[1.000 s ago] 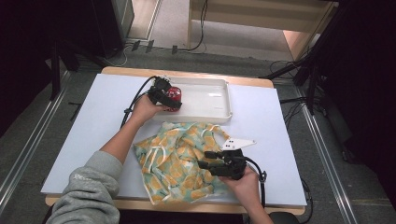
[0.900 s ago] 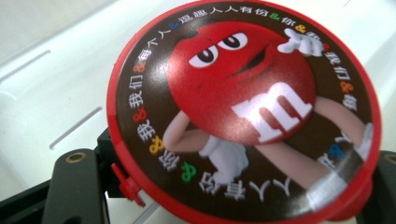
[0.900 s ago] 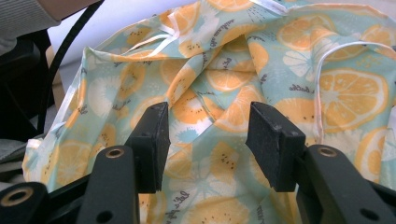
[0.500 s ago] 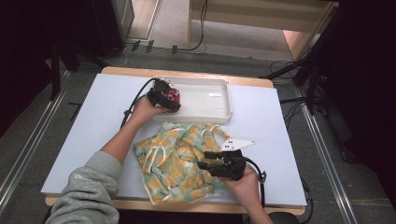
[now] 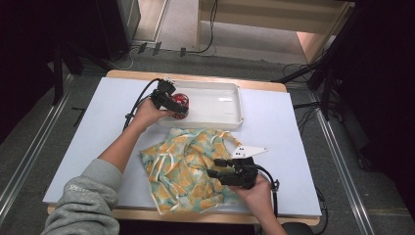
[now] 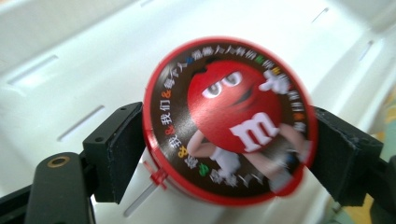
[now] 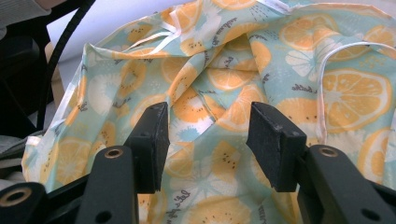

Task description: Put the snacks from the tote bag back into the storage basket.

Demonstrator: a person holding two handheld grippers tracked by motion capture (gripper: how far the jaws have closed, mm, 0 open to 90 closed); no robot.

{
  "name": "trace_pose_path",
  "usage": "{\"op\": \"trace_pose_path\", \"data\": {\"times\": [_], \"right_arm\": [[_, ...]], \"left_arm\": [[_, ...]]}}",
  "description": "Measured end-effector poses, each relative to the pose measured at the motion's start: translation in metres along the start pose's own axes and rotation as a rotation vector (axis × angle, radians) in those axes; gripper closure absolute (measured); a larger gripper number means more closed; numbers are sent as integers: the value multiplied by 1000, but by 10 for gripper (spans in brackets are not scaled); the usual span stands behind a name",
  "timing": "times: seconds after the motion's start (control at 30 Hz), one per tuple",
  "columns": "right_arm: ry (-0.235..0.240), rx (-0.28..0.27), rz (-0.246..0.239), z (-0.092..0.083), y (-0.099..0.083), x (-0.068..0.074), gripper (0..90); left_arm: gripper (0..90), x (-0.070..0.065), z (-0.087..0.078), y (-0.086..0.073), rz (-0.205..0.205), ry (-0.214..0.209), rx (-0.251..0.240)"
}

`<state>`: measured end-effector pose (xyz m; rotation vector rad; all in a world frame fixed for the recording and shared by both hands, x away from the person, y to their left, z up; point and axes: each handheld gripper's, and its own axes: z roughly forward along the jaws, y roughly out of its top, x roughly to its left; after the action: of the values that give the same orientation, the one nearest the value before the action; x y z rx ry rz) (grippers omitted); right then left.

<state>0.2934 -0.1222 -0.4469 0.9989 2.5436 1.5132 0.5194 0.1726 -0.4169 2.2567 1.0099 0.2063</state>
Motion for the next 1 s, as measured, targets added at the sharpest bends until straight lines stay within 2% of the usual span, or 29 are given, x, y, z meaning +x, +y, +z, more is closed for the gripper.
{"op": "trace_pose_path", "data": {"times": [0.13,0.3,0.43,0.53,0.67,0.7,0.83,0.97,1.0], "right_arm": [[1,3,5,1,0,1,486],[-1,8,4,2,0,1,486],[0,5,6,2,0,1,488],[-1,4,5,2,0,2,489],[-4,2,1,2,0,2,489],[-4,2,1,2,0,2,488],[-6,3,4,2,0,2,488],[-6,4,7,2,0,2,486],[-7,5,7,2,0,2,485]], "left_arm": [[208,-1,-16,3,-15,2,-21],[237,-4,-34,3,-13,6,-36],[302,-5,-45,1,-27,-18,-53],[344,-6,-50,-3,-23,-18,-63],[457,-7,-55,-7,-18,-41,-85],[518,-7,-56,-9,-9,-44,-89],[623,-8,-57,-15,3,-49,-94],[756,-7,-55,-19,-4,-92,-95],[789,-8,-55,-22,9,-97,-109]]}}
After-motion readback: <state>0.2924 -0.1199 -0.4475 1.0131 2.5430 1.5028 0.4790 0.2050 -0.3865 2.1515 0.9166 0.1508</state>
